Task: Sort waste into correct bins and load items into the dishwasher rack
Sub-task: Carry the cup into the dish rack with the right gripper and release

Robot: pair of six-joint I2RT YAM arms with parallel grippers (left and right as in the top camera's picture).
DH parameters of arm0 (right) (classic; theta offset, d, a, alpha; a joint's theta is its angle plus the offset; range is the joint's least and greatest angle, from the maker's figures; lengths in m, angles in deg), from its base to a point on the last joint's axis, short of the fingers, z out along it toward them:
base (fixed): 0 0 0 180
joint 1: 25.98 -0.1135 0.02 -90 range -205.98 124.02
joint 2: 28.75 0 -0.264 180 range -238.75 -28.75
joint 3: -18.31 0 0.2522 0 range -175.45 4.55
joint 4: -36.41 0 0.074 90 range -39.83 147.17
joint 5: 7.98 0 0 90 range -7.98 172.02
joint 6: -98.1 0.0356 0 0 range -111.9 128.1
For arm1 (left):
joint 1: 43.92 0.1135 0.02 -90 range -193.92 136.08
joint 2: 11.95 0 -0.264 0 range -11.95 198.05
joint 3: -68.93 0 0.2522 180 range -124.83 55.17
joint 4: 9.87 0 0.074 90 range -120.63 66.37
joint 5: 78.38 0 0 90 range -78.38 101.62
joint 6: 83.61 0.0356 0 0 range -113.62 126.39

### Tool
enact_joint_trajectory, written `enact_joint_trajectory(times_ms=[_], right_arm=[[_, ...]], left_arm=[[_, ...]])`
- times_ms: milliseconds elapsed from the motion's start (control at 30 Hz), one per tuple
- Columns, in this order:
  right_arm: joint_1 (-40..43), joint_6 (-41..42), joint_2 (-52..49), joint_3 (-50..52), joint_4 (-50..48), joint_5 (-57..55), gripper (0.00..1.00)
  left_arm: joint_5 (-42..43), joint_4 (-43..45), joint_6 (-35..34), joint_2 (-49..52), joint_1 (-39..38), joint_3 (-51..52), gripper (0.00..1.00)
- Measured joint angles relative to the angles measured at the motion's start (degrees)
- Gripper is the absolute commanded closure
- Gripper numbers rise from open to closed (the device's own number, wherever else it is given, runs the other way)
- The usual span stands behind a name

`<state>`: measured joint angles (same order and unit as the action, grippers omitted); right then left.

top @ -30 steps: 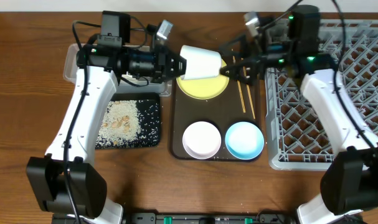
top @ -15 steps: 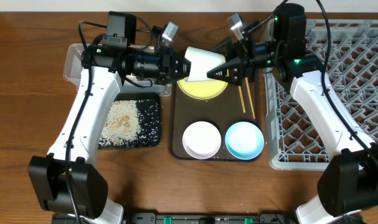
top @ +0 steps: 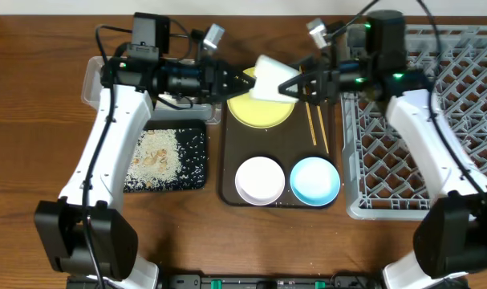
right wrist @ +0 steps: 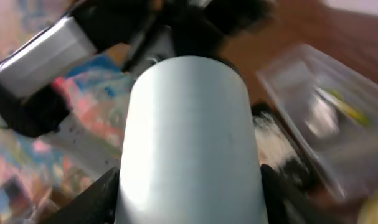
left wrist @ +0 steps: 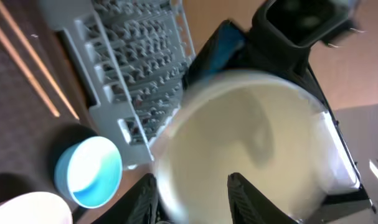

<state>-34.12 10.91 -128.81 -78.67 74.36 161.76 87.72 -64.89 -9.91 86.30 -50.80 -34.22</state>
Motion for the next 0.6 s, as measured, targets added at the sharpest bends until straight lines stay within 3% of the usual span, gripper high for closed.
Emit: enact_joint_trajectory(times_ms=[233, 433, 600], right_arm=[[8.2, 1.6, 2.9, 0.4, 22.3, -26.6, 0.44], [8.6, 3.4, 14.3, 0.4, 39.1, -50.8, 0.44], [8.7, 5.0, 19.5, 0.1, 50.6, -64.6, 0.46]], left_arm=[[-7.3, 0.2, 0.0, 0.0, 3.3, 0.0, 0.55], [-18.1, -0.3, 0.0, 0.0, 1.4, 0.0, 0.55], [-26.7, -2.3, 0.1, 0.0, -0.6, 0.0, 0.55]])
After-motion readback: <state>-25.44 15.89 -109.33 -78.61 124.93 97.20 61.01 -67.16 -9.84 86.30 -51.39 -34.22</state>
